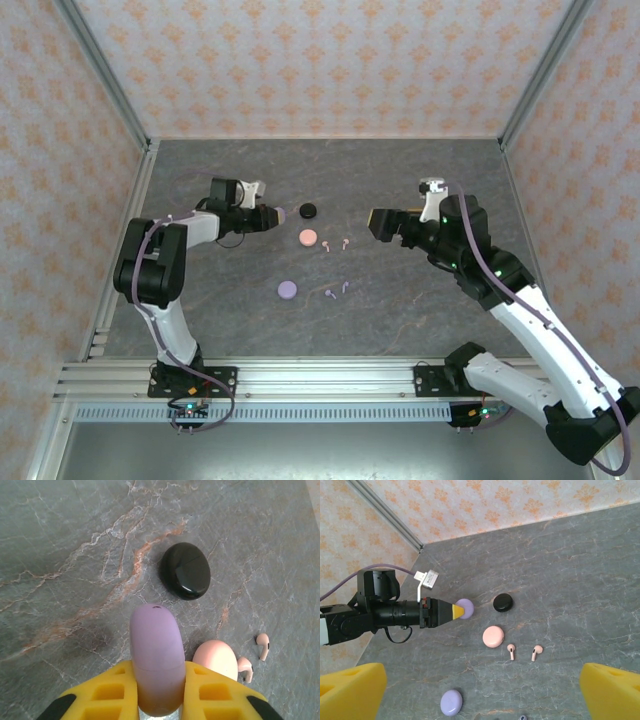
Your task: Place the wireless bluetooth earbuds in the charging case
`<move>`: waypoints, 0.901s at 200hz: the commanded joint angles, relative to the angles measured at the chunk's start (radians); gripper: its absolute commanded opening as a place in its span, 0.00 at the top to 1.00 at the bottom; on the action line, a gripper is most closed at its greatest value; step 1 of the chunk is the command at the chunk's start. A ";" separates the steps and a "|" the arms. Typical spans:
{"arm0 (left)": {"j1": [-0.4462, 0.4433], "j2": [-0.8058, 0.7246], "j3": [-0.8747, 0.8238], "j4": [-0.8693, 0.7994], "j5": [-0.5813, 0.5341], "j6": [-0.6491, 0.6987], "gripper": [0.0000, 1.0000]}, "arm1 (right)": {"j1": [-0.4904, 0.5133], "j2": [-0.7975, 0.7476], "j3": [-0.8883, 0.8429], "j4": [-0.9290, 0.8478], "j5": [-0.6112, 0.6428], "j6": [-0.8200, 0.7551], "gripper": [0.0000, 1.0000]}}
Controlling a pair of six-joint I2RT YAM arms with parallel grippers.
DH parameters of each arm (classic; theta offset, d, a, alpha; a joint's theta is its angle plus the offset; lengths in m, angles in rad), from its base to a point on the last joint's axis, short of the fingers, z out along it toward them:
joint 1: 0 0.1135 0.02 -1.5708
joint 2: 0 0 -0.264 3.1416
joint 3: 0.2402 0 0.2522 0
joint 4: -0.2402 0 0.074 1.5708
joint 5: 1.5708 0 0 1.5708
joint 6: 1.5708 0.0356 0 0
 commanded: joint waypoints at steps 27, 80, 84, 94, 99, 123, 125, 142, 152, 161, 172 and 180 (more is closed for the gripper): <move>0.002 0.067 0.042 -0.015 0.027 -0.006 0.70 | -0.005 0.024 -0.002 -0.003 0.020 0.017 0.01; 0.002 0.066 0.035 -0.038 -0.027 0.015 0.59 | -0.005 0.081 0.040 -0.091 0.078 0.035 0.01; 0.002 0.062 0.033 -0.038 -0.031 0.015 0.59 | -0.005 0.086 0.045 -0.101 0.081 0.036 0.01; 0.002 0.049 0.029 -0.037 -0.043 0.014 0.57 | -0.005 0.101 0.056 -0.119 0.083 0.035 0.01; 0.003 0.047 0.026 -0.038 -0.049 0.014 0.56 | -0.005 0.109 0.060 -0.128 0.081 0.036 0.01; 0.002 -0.025 0.006 -0.035 -0.082 0.012 0.49 | -0.005 0.142 0.078 -0.168 0.094 0.046 0.01; 0.002 -0.031 0.004 -0.035 -0.086 0.011 0.48 | -0.005 0.145 0.079 -0.173 0.096 0.046 0.01; 0.002 -0.096 -0.023 -0.026 -0.113 0.005 0.45 | 0.002 0.168 0.091 -0.206 0.097 0.038 0.01; 0.002 -0.144 -0.050 -0.008 -0.130 -0.006 0.43 | 0.015 0.180 0.089 -0.209 0.089 0.030 0.01; 0.002 -0.192 -0.074 0.007 -0.144 -0.016 0.42 | 0.036 0.194 0.083 -0.207 0.086 0.025 0.01; 0.002 -0.251 -0.100 0.020 -0.159 -0.029 0.41 | 0.067 0.215 0.079 -0.201 0.097 0.028 0.01; 0.002 -0.297 -0.118 0.023 -0.173 -0.036 0.41 | 0.094 0.237 0.078 -0.202 0.118 0.034 0.01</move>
